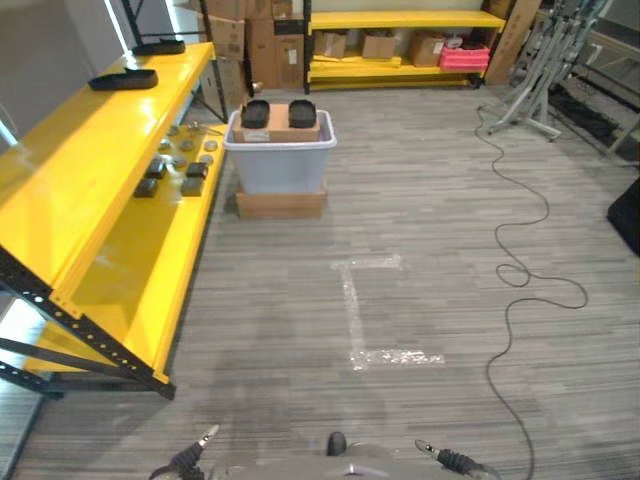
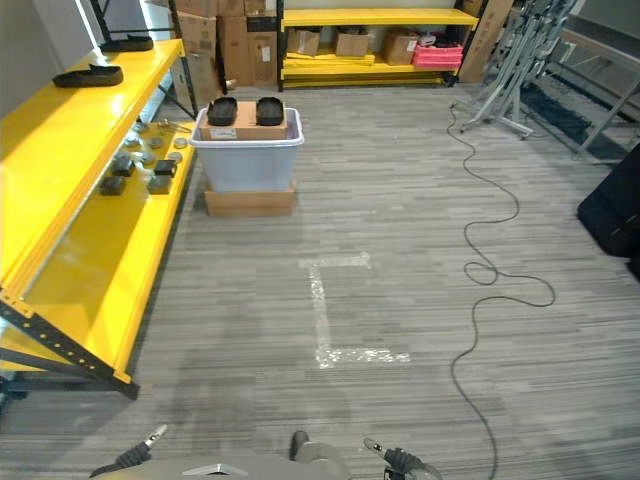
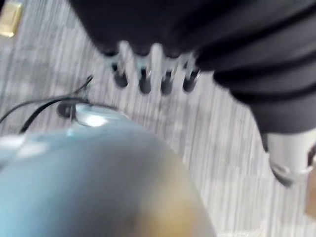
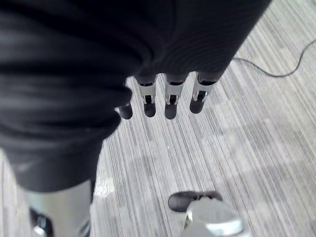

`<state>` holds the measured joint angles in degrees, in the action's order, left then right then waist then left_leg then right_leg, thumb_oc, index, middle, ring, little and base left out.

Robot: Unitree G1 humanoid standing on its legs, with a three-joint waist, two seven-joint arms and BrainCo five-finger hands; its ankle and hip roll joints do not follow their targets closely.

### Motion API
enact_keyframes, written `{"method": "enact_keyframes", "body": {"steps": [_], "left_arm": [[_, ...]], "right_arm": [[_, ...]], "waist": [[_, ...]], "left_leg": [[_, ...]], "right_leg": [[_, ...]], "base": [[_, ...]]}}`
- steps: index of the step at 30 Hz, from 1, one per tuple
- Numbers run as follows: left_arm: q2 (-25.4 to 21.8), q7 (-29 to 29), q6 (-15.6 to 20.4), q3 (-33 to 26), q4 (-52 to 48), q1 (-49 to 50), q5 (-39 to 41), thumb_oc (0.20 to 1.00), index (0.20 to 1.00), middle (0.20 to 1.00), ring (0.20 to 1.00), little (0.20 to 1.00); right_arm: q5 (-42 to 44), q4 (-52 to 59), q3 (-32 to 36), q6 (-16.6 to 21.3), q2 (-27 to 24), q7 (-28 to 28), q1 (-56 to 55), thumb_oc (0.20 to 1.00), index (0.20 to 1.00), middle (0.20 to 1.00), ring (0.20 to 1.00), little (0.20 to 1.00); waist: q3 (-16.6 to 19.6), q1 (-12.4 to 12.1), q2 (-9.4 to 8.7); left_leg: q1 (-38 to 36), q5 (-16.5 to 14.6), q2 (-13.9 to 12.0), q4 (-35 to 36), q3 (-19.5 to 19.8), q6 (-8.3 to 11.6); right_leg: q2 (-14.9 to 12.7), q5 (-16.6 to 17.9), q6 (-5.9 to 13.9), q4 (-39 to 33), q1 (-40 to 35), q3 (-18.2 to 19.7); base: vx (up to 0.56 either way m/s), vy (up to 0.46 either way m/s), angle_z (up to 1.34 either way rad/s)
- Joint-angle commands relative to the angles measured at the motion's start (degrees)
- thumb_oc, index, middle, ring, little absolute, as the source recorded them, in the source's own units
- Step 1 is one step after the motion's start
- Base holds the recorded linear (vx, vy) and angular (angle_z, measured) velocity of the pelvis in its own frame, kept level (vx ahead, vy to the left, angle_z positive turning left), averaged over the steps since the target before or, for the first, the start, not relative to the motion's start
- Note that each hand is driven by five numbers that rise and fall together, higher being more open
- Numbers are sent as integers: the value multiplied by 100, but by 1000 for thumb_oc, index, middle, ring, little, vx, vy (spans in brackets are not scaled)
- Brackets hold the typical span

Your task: Move parts from the plastic box to the shelf.

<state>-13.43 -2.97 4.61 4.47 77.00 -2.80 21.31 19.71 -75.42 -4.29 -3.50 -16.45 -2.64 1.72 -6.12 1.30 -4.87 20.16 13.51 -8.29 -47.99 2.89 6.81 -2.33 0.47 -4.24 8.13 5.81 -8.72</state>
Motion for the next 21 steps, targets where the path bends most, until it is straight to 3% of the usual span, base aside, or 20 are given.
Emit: {"method": "enact_keyframes", "body": {"steps": [1,2,3,4,5,8,10,11,13,14,16,19,21], "left_arm": [[39,1,15,80,-289,-146,317,1000,1000,1000,1000,1000],[37,4,18,82,-292,-152,330,1000,1000,1000,1000,1000],[31,47,18,84,-312,-177,470,1000,1000,1000,1000,1000],[37,140,-8,55,-294,-158,668,1000,1000,1000,1000,1000],[27,189,-20,55,-278,-122,722,1000,1000,1000,1000,1000],[-16,225,-29,44,-209,-4,688,1000,1000,1000,1000,1000],[-47,193,12,-83,-161,154,661,1000,1000,1000,1000,1000],[-66,245,-44,-140,-196,214,667,1000,1000,1000,1000,1000],[-78,276,-99,-174,-214,240,623,1000,1000,1000,1000,1000],[-127,356,-138,-208,-191,308,403,1000,1000,1000,1000,1000],[-153,338,-150,-224,-194,344,218,1000,1000,1000,1000,1000],[-147,254,-169,-25,-259,337,-18,1000,1000,1000,1000,1000],[-109,365,-211,203,-339,278,87,1000,1000,1000,1000,1000]], "right_arm": [[-284,-211,-132,-133,-279,-164,-141,1000,1000,1000,1000,1000],[-298,-215,-127,-128,-282,-162,-142,1000,1000,1000,1000,1000],[-492,-230,-119,-109,-285,-128,-131,1000,1000,1000,1000,1000],[-677,-270,-179,-72,-271,-113,-114,1000,1000,1000,1000,1000],[-669,-280,-219,-33,-272,-115,-119,1000,1000,1000,1000,1000],[-647,-229,-290,142,-349,8,-134,1000,1000,1000,1000,1000],[-786,-73,-345,211,-443,169,-148,1000,1000,1000,1000,1000],[-825,18,-431,237,-463,211,-102,1000,1000,1000,1000,1000],[-836,52,-469,213,-459,215,-41,1000,1000,1000,1000,1000],[-773,31,-516,219,-372,242,77,1000,1000,1000,1000,1000],[-729,47,-505,227,-319,268,90,1000,1000,1000,1000,1000],[-580,187,-493,223,-151,266,86,1000,1000,1000,1000,1000],[-535,305,-480,146,-75,161,148,1000,1000,1000,1000,1000]], "waist": [[-386,71,117],[-394,67,116],[-441,30,141],[-467,-65,226],[-438,-145,319],[-484,-381,461],[-519,-547,515],[-502,-598,539],[-478,-635,530],[-395,-754,490],[-345,-816,453],[-130,-888,383],[-21,-857,489]], "left_leg": [[-353,-1272,453,373,-674,-565],[-354,-1279,468,426,-695,-572],[-361,-1283,549,1185,-945,-595],[-339,-1007,690,2485,-1091,-535],[-263,-706,734,3354,-1067,-465],[23,-176,764,4686,-942,-347],[394,-18,695,4720,-811,-292],[365,-126,636,4643,-914,-339],[327,-188,614,4561,-959,-393],[326,-379,656,4076,-983,-532],[354,-427,723,3757,-943,-560],[-140,-784,1043,3824,-1144,-936],[-627,-1116,1270,4038,-1174,-1231]], "right_leg": [[-46,432,495,-737,-303,479],[-46,423,499,-740,-317,482],[12,356,538,-753,-413,510],[122,262,605,-748,-560,561],[215,191,622,-690,-624,592],[380,-41,576,-474,-950,749],[405,-331,542,-237,-1205,827],[366,-564,550,-65,-1303,805],[315,-673,571,4,-1361,827],[148,-1033,634,246,-1594,776],[51,-1145,650,336,-1752,731],[-363,-617,980,1451,-1697,269],[-710,64,1178,2728,-858,82]], "base": [[177,-22,-15],[296,14,-20],[456,81,-40],[649,156,-41],[599,167,-59],[691,196,-60],[754,226,-70],[520,197,-47],[456,171,-35],[423,135,-29],[479,160,-25],[429,243,-4],[396,320,-2]]}}
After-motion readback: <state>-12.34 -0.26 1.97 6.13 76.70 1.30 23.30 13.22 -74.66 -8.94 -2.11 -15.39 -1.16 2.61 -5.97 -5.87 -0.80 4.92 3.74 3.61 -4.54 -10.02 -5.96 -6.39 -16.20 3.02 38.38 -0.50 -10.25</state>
